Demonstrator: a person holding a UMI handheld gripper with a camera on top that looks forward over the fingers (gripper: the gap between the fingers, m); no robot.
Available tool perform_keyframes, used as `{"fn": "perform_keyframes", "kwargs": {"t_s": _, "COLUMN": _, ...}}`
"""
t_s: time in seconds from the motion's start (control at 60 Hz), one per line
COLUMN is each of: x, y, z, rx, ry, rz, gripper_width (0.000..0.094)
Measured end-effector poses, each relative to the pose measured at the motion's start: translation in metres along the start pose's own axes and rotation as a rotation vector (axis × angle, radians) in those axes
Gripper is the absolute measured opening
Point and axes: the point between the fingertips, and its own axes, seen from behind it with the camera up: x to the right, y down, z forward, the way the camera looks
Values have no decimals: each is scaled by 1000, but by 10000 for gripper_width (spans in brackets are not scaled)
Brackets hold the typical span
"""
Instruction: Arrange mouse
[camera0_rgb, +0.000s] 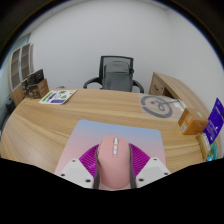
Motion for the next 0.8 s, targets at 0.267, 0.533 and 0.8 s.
{"fn": "perform_keyframes", "kwargs": {"t_s": 0.267, "x": 6, "y": 4, "z": -4, "rx": -40, "ry": 34, "rz": 24, "gripper_width": 759}}
{"fn": "perform_keyframes", "kwargs": {"t_s": 0.533, "x": -6, "y": 8, "z": -128, "rx": 57, "ry": 94, "rz": 33, "gripper_width": 835}}
{"fn": "perform_keyframes", "kwargs": {"t_s": 0.8, "x": -50, "y": 74, "z": -309, "rx": 91, "ry": 84, "rz": 122, "gripper_width": 843}}
